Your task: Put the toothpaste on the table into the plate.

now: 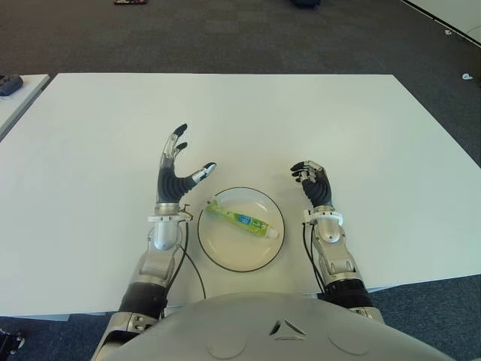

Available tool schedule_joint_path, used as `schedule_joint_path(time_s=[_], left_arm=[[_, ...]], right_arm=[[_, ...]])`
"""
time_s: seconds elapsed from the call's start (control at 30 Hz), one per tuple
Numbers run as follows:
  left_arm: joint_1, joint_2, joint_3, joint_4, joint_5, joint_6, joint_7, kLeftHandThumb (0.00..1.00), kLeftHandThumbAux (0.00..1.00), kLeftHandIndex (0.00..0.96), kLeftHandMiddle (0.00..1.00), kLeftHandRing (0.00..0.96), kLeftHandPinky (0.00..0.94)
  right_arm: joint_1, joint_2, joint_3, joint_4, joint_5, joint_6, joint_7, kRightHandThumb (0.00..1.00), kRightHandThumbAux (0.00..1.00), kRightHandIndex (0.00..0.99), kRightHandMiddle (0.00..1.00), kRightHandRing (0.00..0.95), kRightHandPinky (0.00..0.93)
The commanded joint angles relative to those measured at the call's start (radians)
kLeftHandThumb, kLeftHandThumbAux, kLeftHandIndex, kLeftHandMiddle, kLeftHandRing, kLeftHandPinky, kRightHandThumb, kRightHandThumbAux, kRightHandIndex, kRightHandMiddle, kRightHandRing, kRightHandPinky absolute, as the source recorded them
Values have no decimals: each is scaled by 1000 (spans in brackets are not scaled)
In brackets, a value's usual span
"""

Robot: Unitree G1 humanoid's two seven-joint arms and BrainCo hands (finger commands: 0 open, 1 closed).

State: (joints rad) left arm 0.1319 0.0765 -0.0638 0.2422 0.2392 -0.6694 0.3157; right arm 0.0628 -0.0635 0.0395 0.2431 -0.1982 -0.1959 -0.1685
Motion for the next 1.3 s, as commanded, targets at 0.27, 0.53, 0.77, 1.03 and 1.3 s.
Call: schedule_joint_path(time_s=[0.27,0.53,0.77,1.03,1.3], left_arm=[[-19,-38,86,59,-43,90,25,652,730,412,396,401,446],[-31,-46,112,77,-30,180,35,700,718,430,525,509,481],[-37,-40,113,90,-15,216,35,700,718,433,570,554,494],[-28,-36,114,96,-16,238,23,702,717,433,591,588,551],[-19,-33,119,104,-50,265,-17,704,717,434,589,588,556]], right_arm=[[-3,-2,-5,1,-3,15,-1,843,689,431,456,443,457],[-4,-2,-9,1,-2,13,-4,841,690,422,460,460,481],[-4,-1,-12,0,-1,10,-8,839,691,414,464,467,484],[0,4,-15,-15,-7,27,-19,837,692,411,465,471,481],[-1,3,-15,-22,-14,38,-23,838,690,419,463,464,465]])
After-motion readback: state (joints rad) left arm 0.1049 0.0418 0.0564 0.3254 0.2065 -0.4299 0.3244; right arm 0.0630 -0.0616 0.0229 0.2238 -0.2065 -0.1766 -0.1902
